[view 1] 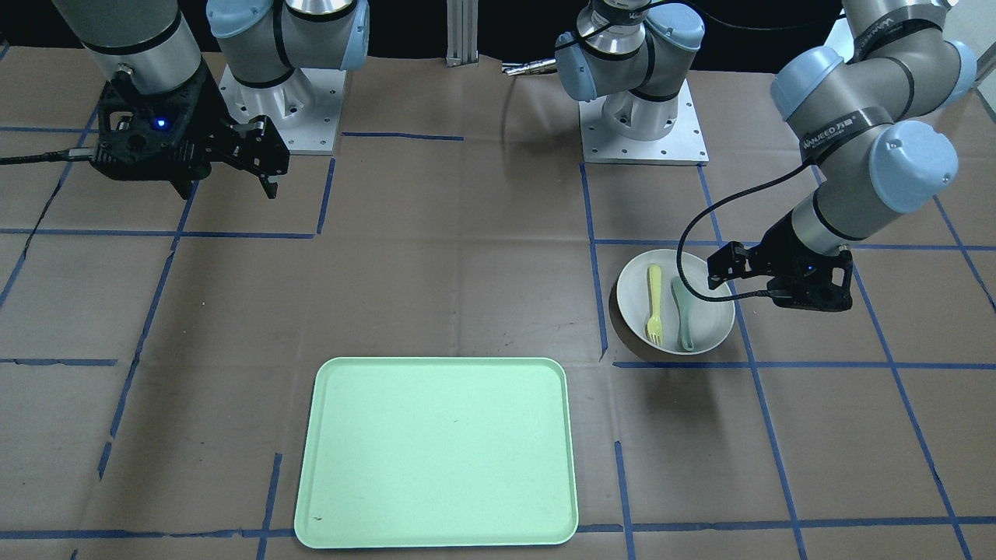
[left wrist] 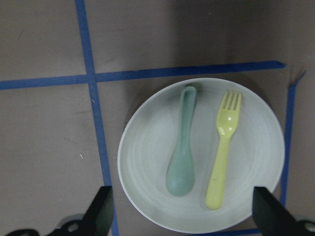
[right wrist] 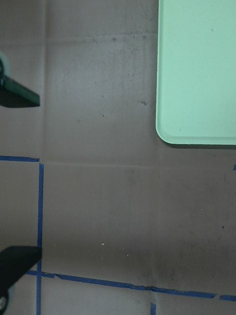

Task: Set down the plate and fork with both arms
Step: 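Move the left gripper down toward the rim of the white plate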

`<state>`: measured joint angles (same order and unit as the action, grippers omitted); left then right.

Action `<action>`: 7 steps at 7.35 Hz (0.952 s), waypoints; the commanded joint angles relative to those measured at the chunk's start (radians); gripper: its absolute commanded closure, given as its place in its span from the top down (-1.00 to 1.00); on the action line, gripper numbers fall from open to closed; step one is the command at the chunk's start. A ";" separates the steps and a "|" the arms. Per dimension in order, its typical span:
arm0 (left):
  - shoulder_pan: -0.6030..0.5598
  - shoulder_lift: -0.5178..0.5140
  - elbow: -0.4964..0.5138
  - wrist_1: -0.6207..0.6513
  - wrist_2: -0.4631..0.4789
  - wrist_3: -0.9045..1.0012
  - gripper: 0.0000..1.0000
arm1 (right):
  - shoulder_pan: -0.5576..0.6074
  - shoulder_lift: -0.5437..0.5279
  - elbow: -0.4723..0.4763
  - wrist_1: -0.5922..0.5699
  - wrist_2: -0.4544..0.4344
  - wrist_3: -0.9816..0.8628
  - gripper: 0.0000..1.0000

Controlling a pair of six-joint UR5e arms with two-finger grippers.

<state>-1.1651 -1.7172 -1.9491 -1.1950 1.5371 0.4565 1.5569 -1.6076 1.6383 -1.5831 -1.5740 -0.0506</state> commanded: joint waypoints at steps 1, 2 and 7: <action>0.070 -0.048 -0.069 0.113 -0.005 0.022 0.99 | 0.002 0.000 0.001 0.000 0.000 0.000 1.00; 0.077 -0.077 -0.109 0.224 -0.011 0.054 0.99 | 0.002 0.000 0.001 0.000 0.000 0.000 1.00; 0.114 -0.084 -0.180 0.284 -0.051 0.182 0.99 | 0.000 0.000 0.001 0.000 0.000 0.000 1.00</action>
<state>-1.0576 -1.8169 -2.1133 -0.9113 1.4969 0.6356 1.5571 -1.6076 1.6398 -1.5830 -1.5738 -0.0506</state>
